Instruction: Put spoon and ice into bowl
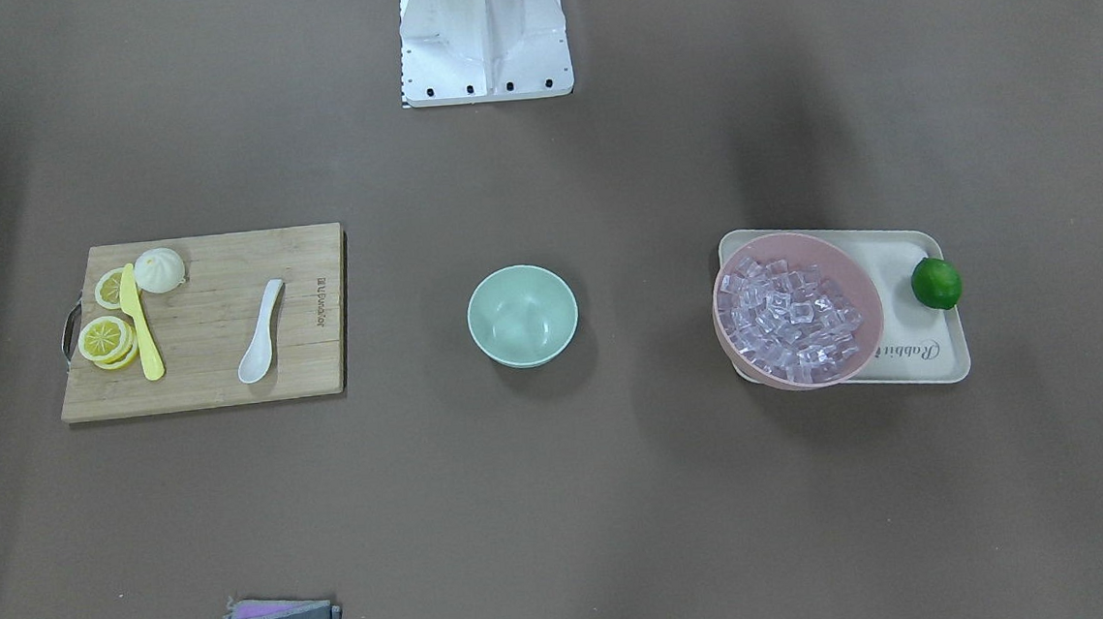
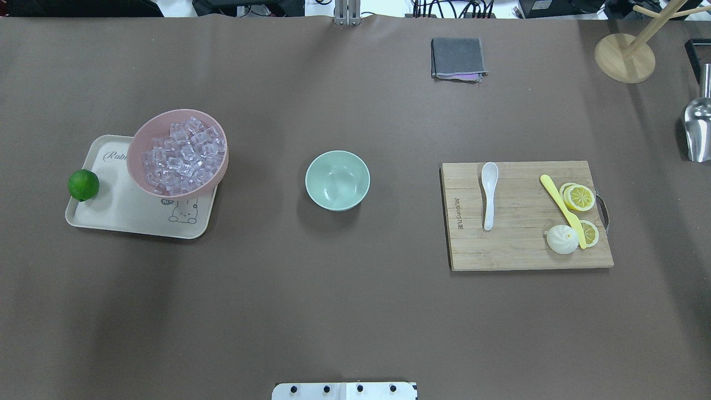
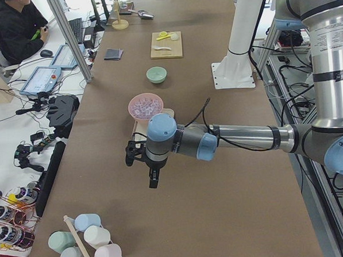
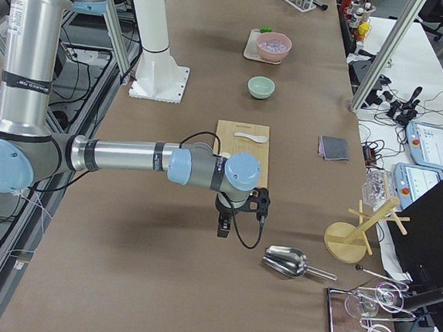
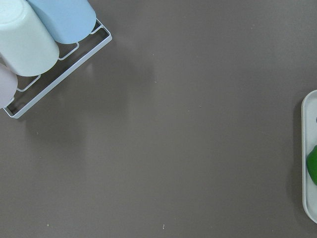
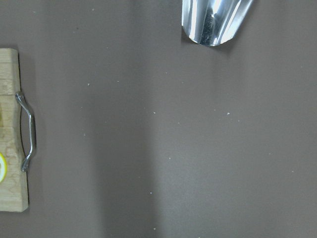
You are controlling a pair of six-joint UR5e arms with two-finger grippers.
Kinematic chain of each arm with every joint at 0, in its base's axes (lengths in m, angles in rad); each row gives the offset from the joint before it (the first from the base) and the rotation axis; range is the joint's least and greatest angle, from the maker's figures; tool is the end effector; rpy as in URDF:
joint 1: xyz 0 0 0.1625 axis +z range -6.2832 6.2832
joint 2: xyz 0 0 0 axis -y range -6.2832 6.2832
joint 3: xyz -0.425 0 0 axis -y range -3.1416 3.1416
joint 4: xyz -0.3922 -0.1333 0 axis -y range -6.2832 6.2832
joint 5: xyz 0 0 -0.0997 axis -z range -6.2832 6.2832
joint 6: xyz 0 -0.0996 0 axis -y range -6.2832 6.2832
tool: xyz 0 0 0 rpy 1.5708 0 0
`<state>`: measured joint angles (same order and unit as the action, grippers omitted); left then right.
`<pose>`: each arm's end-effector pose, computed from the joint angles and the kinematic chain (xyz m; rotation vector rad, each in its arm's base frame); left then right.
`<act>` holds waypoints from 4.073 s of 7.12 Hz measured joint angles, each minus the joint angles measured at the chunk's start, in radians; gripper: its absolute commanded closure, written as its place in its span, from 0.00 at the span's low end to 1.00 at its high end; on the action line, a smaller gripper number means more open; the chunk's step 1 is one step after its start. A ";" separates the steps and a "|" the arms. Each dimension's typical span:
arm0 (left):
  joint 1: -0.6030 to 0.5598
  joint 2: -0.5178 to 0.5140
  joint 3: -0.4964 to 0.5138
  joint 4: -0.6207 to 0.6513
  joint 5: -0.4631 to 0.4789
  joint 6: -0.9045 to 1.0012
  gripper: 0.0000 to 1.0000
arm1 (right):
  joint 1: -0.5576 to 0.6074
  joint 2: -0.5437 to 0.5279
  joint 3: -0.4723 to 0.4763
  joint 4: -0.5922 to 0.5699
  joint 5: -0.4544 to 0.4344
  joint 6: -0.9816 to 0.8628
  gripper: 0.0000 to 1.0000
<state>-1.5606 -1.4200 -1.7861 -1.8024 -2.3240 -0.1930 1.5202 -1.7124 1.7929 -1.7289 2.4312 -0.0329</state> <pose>-0.0606 -0.4447 0.5978 0.2046 0.7720 -0.0615 0.0362 -0.4277 0.6242 -0.0804 -0.8593 -0.0449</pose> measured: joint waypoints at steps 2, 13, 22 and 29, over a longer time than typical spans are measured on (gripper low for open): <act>0.002 -0.015 0.002 0.000 0.000 0.000 0.02 | 0.000 0.001 -0.002 0.000 0.007 0.001 0.00; 0.223 -0.222 -0.016 -0.237 -0.063 -0.182 0.02 | -0.002 0.108 0.035 0.062 0.075 0.204 0.00; 0.713 -0.441 0.070 -0.429 0.339 -0.749 0.03 | -0.049 0.104 -0.059 0.403 0.091 0.310 0.00; 0.716 -0.477 0.188 -0.442 0.339 -0.741 0.09 | -0.242 0.122 0.049 0.518 0.007 0.734 0.00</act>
<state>-0.8447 -1.8968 -1.5979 -2.2446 -1.9850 -0.9344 1.2785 -1.5908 1.8422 -1.2108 2.4383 0.7010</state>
